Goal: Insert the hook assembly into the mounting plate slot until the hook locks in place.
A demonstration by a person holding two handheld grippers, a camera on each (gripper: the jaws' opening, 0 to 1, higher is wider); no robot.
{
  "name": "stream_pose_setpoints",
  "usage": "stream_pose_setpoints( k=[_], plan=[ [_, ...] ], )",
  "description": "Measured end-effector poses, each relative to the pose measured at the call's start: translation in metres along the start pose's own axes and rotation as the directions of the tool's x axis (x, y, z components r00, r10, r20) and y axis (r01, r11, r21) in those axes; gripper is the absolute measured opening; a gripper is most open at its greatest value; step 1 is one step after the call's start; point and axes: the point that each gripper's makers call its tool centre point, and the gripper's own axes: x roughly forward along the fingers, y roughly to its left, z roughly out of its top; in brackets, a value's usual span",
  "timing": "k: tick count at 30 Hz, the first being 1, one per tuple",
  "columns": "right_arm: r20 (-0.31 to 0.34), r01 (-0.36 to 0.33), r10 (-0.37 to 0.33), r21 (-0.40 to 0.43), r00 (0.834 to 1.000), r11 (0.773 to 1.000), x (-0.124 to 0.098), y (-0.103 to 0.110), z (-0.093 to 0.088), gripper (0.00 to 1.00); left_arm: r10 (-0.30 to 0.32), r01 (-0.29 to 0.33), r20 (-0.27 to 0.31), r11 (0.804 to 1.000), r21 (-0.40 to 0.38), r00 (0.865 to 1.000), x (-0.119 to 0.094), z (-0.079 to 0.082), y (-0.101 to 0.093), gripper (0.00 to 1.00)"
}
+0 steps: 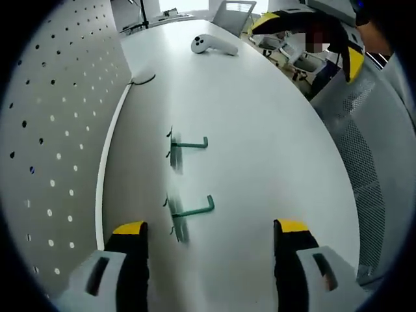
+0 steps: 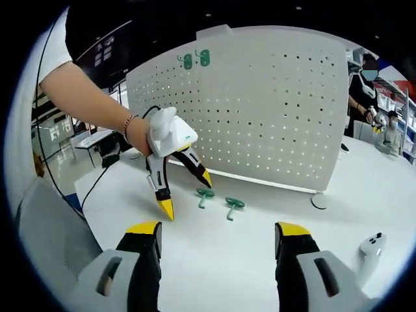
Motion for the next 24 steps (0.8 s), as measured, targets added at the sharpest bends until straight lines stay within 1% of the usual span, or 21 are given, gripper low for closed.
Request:
stream_pose_setpoints(
  k=[6,10,16,20,24],
  plan=[
    [0.002,-0.001,0.001,0.003,1.000,1.000,0.000,0.000,0.000,0.68,0.000,0.000,0.001,1.000,0.001,1.000,0.000,0.000,0.000,0.81],
    [0.002,-0.001,0.001,0.004,1.000,1.000,0.000,0.000,0.000,0.68,0.007,-0.006,0.013,1.000,-0.011,1.000,-0.002,0.000,0.005,0.76],
    [0.004,0.002,-0.002,0.005,1.000,1.000,-0.001,0.000,0.000,0.67,0.022,-0.021,0.022,0.999,-0.039,1.000,-0.002,0.001,0.012,0.66],
    [0.005,0.002,-0.002,0.003,1.000,1.000,-0.001,0.000,0.001,0.67,0.041,-0.039,0.025,0.997,-0.071,0.999,-0.004,0.001,0.018,0.53],
    [0.006,0.003,-0.003,0.005,1.000,1.000,-0.001,-0.001,0.001,0.67,0.053,-0.050,0.023,0.995,-0.090,0.998,-0.005,0.000,0.021,0.44]
  ],
)
